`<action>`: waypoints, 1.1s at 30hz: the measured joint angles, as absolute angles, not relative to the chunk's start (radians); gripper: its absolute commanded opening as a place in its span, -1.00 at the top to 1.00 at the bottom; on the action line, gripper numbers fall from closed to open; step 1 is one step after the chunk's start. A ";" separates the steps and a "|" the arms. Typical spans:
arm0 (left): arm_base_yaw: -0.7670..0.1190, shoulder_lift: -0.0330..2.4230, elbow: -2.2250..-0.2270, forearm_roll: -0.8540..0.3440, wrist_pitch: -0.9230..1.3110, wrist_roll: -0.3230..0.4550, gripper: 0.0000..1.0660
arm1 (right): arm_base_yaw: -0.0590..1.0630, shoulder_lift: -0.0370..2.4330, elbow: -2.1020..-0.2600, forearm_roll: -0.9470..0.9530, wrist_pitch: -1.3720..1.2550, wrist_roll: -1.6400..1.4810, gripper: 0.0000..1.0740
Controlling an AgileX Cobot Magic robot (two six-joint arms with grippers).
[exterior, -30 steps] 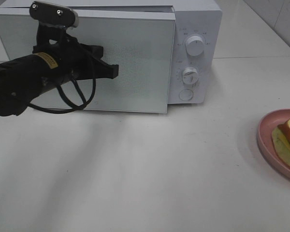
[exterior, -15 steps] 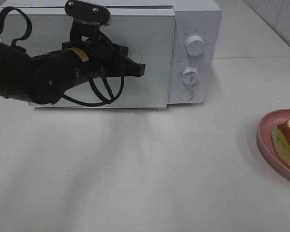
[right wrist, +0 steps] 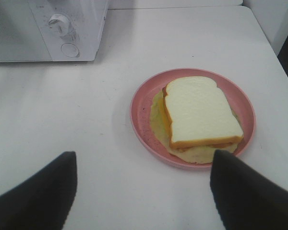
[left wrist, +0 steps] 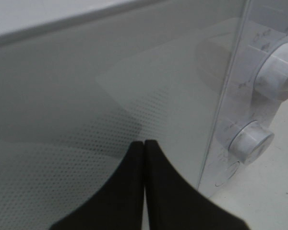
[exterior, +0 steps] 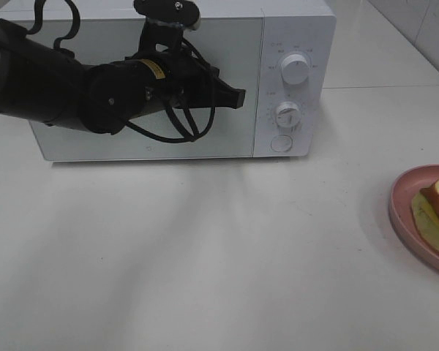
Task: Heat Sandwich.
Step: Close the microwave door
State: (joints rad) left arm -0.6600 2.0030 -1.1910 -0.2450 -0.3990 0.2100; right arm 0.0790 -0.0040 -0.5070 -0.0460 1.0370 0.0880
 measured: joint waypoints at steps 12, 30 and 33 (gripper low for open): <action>-0.665 2.013 -1.211 -0.246 -0.351 0.212 1.00 | 0.079 -0.004 -0.507 -0.046 1.037 0.088 -0.38; -0.647 1.949 -1.211 -0.306 -0.241 0.209 1.00 | 0.079 -0.004 -0.507 -0.046 1.037 0.088 -0.38; -0.640 1.910 -1.174 -0.335 -0.255 0.209 1.00 | 0.079 -0.004 -0.507 -0.046 1.037 0.088 -0.38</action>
